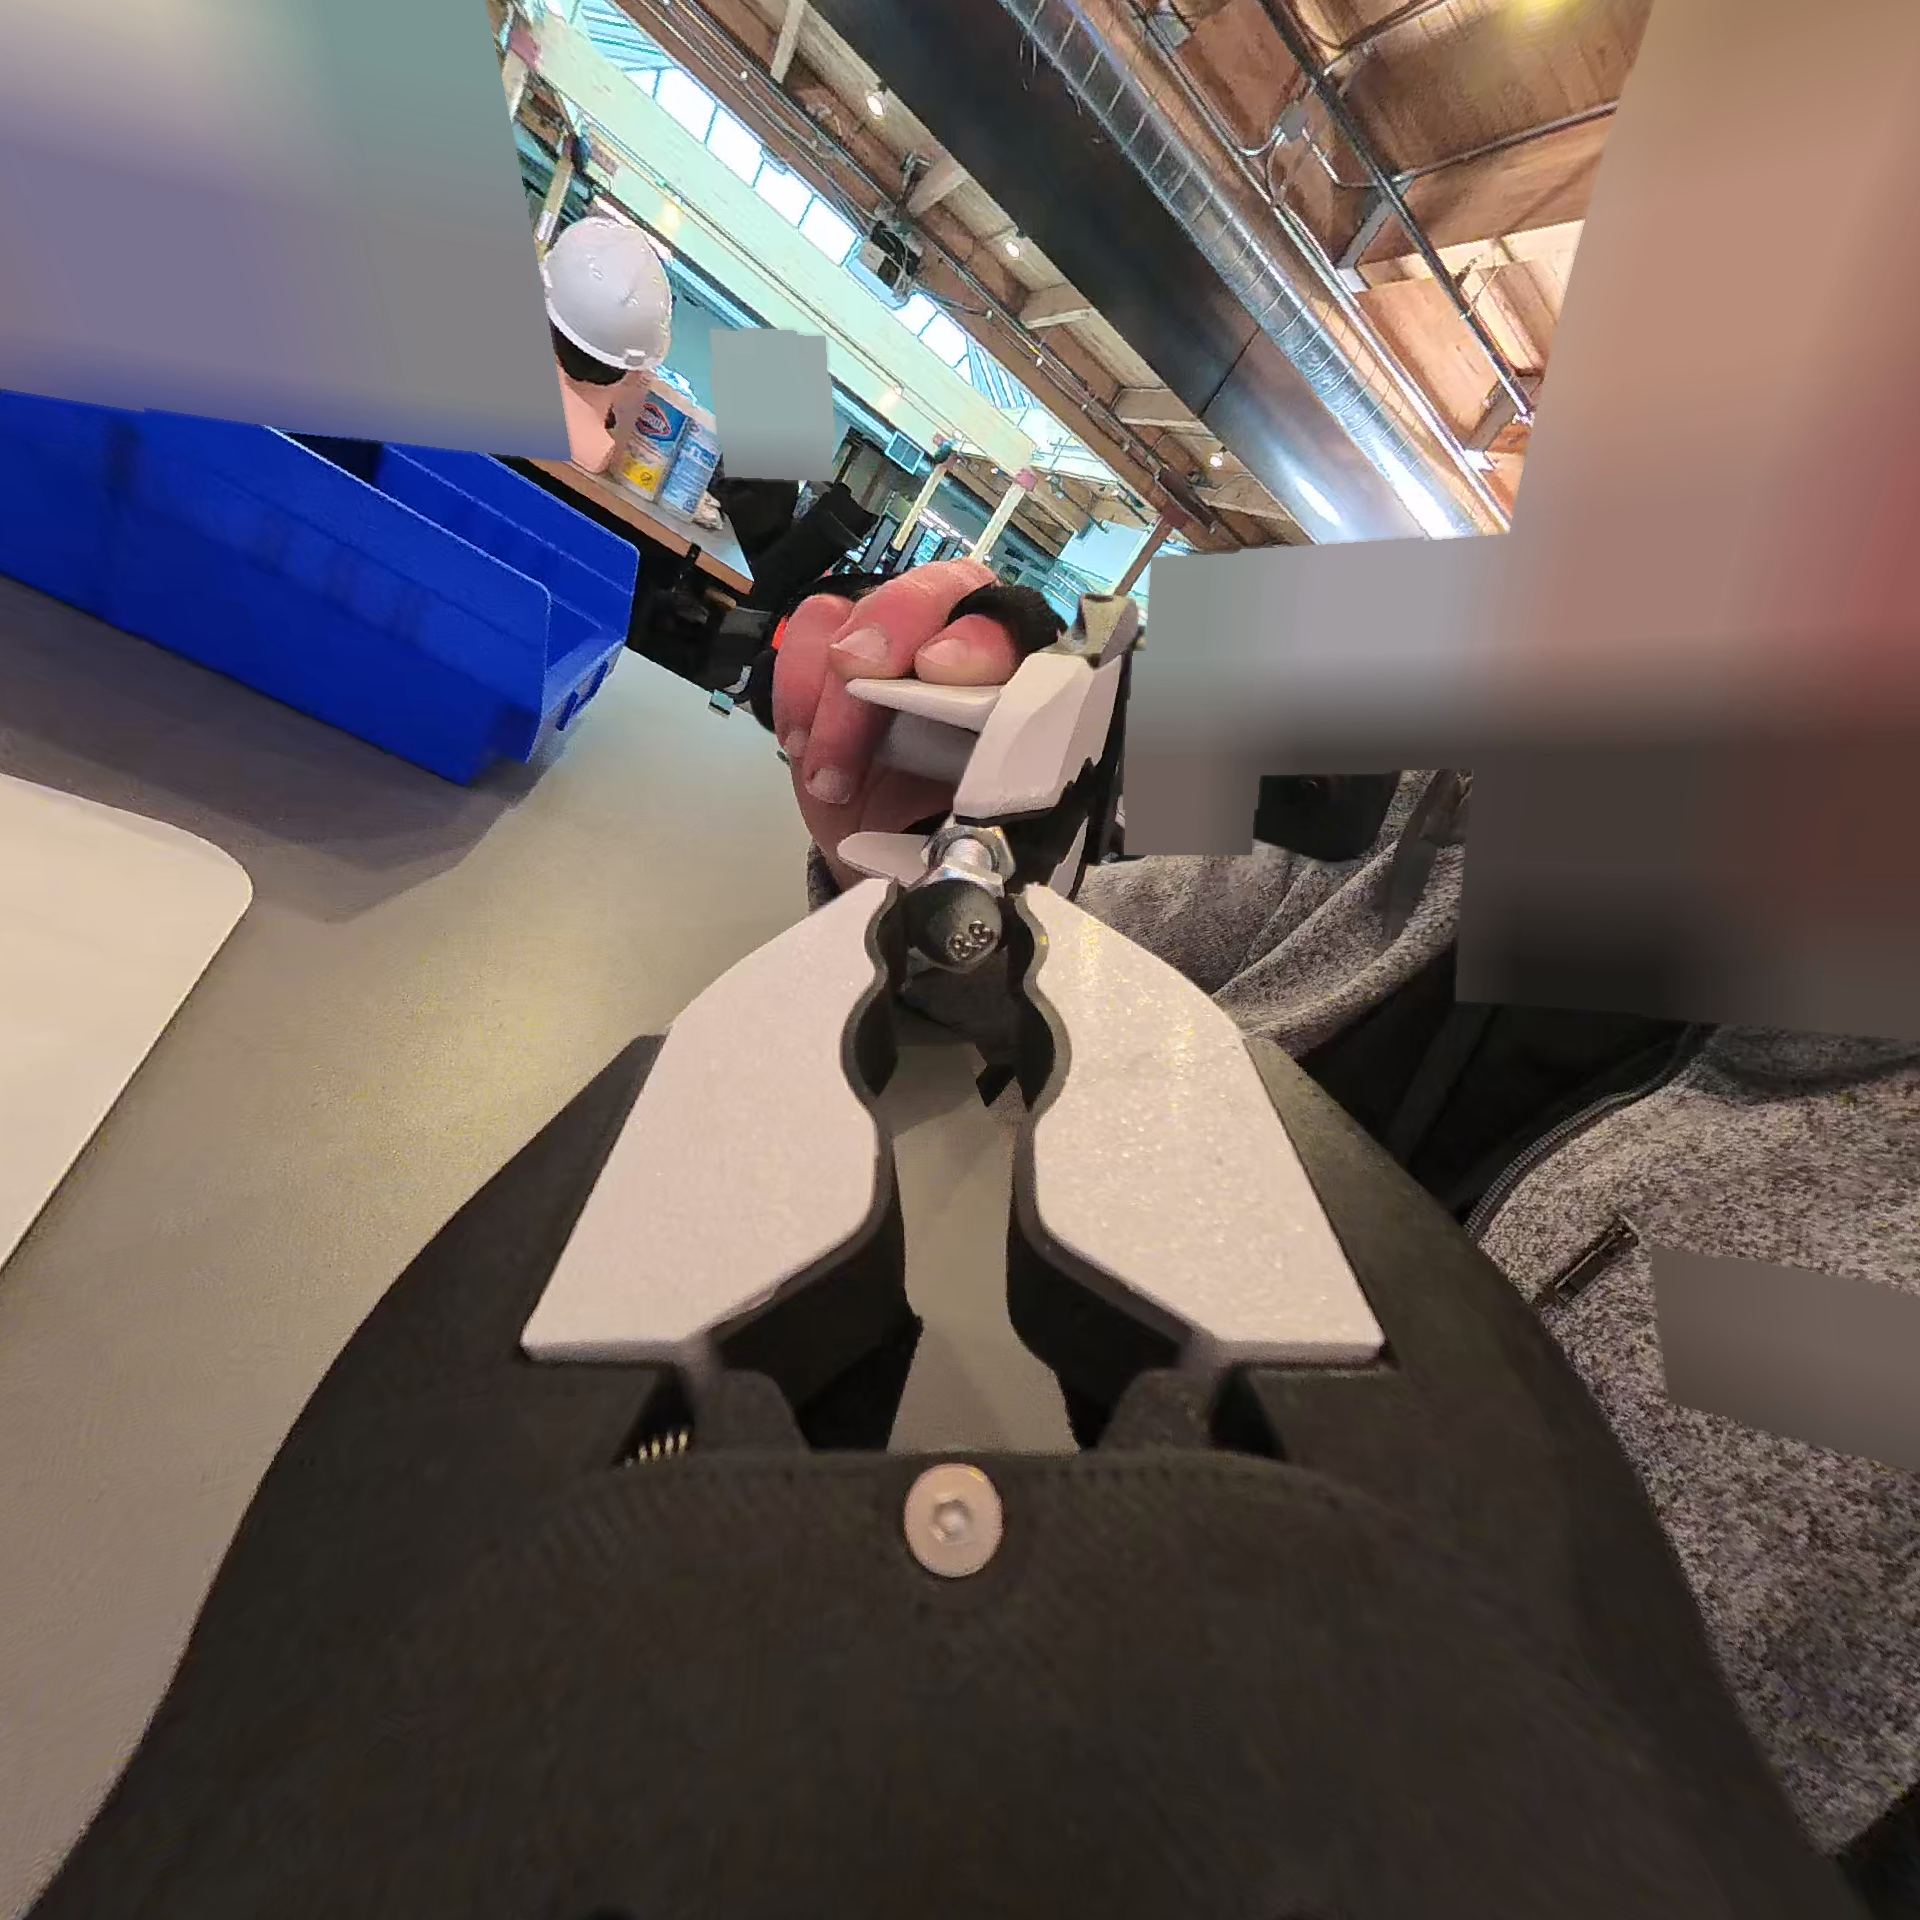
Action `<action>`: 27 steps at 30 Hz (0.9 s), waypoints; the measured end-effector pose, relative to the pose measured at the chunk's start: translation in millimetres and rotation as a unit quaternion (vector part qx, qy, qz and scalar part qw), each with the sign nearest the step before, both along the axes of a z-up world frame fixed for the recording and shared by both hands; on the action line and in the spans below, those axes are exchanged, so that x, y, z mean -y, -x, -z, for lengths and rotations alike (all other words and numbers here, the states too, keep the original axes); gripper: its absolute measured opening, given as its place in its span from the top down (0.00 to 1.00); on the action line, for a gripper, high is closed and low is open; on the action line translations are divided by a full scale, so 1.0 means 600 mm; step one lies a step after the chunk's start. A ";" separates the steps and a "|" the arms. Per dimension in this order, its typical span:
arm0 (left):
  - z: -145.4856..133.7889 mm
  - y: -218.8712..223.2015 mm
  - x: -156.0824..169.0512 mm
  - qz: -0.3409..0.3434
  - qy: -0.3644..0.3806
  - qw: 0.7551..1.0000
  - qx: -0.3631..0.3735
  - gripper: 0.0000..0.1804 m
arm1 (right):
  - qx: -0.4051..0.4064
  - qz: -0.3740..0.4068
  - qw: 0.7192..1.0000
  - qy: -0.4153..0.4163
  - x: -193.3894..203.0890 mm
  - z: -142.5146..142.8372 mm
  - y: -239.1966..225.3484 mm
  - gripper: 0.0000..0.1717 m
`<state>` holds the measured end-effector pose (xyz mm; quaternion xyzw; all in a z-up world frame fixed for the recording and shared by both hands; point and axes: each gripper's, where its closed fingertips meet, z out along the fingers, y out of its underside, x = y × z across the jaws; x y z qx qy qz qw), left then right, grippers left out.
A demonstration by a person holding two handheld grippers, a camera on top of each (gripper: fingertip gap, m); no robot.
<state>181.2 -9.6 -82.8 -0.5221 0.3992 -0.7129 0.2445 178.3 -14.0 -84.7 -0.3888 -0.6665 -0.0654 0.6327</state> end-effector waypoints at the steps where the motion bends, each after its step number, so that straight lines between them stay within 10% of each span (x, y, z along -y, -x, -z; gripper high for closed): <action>1: -0.001 0.000 0.000 0.000 -0.001 1.000 0.001 0.90 | -0.006 -0.004 1.000 0.010 0.000 -0.001 0.000 0.90; 9: -0.005 -0.016 -0.004 -0.086 -0.175 0.981 -0.020 0.73 | -0.128 -0.059 0.966 0.218 -0.010 -0.015 -0.009 0.90; 20: -0.015 -0.010 -0.007 -0.169 -0.398 0.900 -0.054 0.78 | -0.278 -0.219 0.727 0.589 -0.005 -0.036 -0.021 0.90; 27: -0.018 -0.010 0.006 -0.175 -0.459 0.870 -0.052 0.89 | -0.264 -0.241 0.662 0.659 0.007 -0.024 -0.008 0.90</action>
